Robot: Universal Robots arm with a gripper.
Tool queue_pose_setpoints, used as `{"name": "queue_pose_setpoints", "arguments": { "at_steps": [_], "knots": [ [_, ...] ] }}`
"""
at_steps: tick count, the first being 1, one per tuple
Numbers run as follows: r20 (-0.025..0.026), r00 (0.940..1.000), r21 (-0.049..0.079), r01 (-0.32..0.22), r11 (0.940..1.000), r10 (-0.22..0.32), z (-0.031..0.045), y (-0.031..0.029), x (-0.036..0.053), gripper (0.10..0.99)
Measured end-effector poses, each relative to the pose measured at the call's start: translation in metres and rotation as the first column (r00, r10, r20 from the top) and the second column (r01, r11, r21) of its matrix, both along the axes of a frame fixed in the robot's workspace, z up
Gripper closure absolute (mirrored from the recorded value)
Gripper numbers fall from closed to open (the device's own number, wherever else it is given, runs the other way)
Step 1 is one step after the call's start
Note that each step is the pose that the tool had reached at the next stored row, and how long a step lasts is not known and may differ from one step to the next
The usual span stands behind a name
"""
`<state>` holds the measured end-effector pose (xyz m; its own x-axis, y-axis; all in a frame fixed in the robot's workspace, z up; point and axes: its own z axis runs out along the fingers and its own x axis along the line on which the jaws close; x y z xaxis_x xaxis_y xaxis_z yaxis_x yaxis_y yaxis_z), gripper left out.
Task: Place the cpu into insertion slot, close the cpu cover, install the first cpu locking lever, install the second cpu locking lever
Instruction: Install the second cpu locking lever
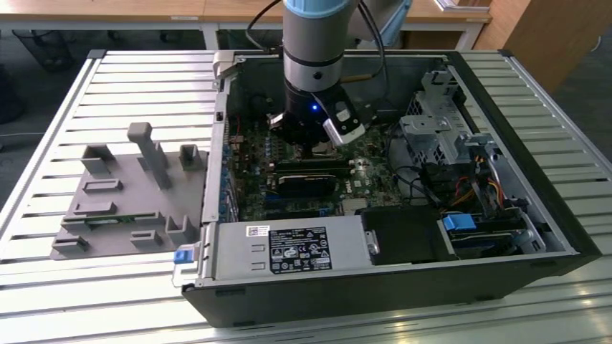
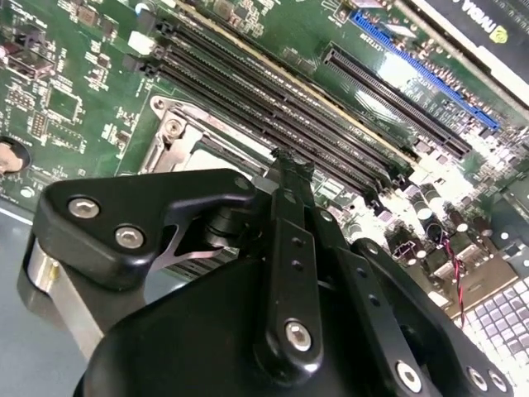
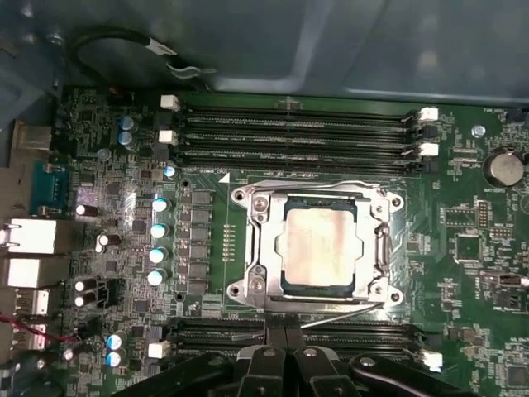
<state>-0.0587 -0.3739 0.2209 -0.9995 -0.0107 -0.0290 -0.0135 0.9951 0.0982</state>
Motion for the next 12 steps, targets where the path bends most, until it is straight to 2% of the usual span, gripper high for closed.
{"name": "queue_pose_setpoints", "arguments": {
  "at_steps": [5,8,12],
  "knots": [
    [-0.0002,1.0000,0.003,0.000,1.0000,0.000,-0.0070,-0.0003,-0.0020,0.980],
    [-0.0005,1.0000,0.011,0.000,0.9999,0.000,-0.0087,-0.0008,-0.0040,0.980],
    [-0.0049,1.0000,0.019,0.000,0.9998,0.000,-0.0099,-0.0020,-0.0040,0.980]
  ]
}}
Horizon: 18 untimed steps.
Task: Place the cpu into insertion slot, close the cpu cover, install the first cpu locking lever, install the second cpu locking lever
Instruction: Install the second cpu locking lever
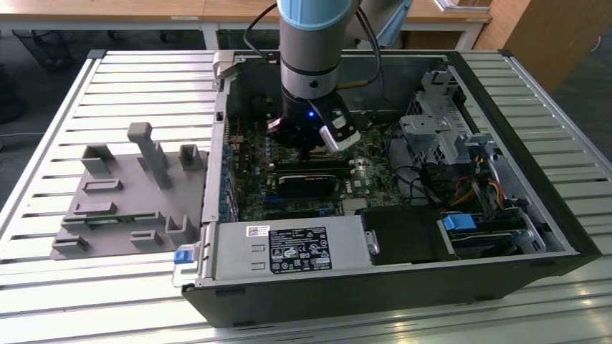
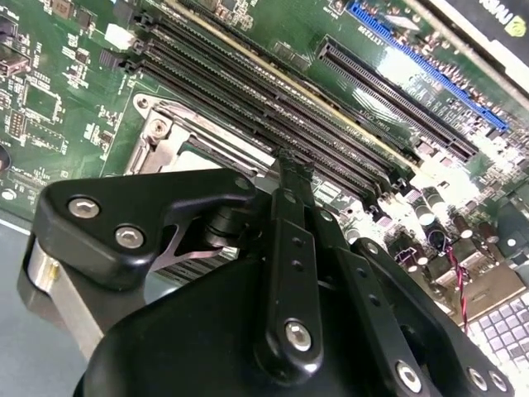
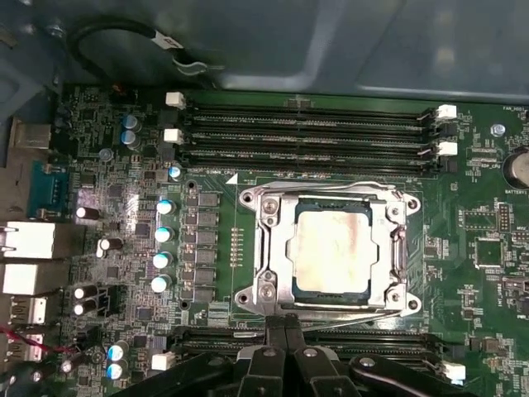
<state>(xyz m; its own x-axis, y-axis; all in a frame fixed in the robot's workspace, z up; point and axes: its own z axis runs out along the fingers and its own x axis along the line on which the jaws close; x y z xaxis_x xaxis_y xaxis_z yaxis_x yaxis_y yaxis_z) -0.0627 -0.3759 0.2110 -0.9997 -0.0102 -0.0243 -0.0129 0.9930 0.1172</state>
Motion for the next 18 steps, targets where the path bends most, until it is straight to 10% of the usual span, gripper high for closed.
{"name": "queue_pose_setpoints", "arguments": {
  "at_steps": [18],
  "knots": [
    [-0.0016,1.0000,0.062,0.000,0.9981,0.000,-0.0051,-0.0105,-0.0127,0.980]
  ]
}}
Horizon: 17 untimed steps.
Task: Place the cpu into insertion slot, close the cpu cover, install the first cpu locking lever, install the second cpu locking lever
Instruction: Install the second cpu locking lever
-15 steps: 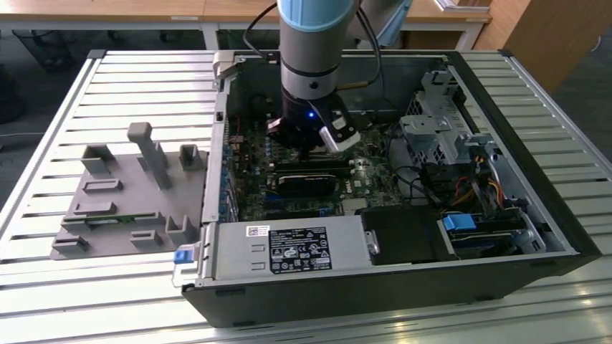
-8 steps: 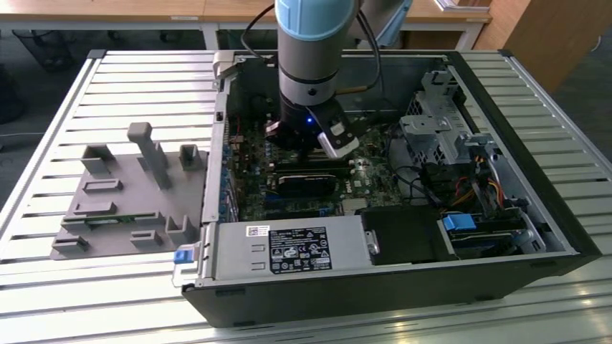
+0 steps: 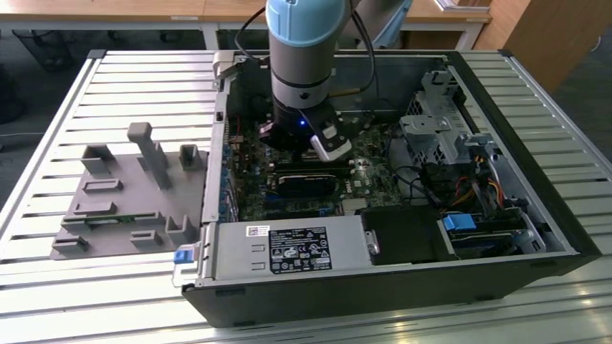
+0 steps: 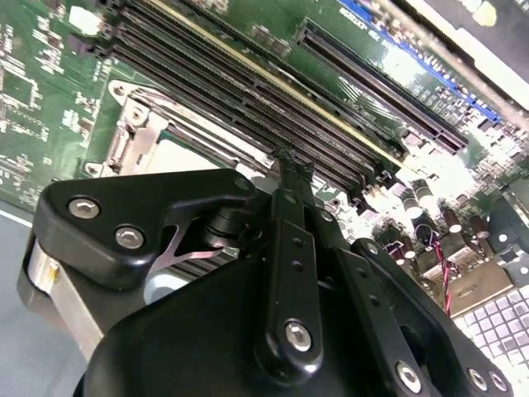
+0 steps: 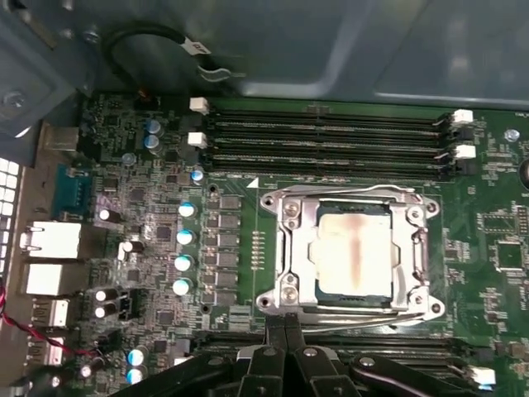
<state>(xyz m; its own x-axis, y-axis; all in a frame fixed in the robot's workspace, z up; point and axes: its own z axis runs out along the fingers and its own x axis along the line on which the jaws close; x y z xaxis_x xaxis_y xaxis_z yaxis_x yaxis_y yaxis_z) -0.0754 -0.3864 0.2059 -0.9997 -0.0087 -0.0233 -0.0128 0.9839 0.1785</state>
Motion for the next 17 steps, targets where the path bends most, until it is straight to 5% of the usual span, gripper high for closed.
{"name": "queue_pose_setpoints", "arguments": {
  "at_steps": [17],
  "knots": [
    [-0.0001,1.0000,0.024,0.000,0.9997,0.000,-0.0073,0.0047,-0.0053,0.980]
  ]
}}
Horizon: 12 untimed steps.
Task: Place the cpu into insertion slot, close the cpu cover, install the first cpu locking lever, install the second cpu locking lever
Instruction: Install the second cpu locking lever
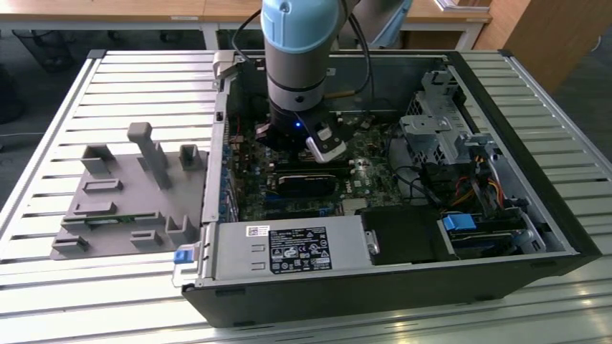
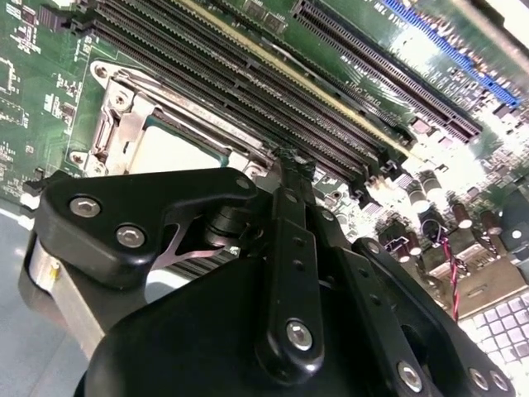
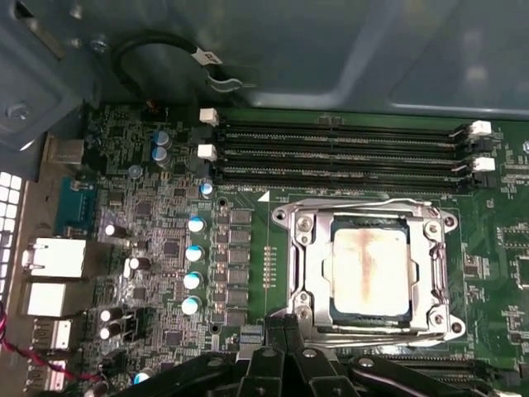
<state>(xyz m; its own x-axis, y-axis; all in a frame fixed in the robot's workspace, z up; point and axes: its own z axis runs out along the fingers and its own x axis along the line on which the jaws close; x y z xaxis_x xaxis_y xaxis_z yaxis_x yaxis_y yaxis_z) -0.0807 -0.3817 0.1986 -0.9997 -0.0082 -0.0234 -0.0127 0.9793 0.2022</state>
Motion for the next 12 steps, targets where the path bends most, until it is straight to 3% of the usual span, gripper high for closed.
{"name": "queue_pose_setpoints", "arguments": {
  "at_steps": [12],
  "knots": [
    [0.0000,1.0000,0.004,0.000,1.0000,0.000,-0.0045,0.0012,-0.0007,0.980]
  ]
}}
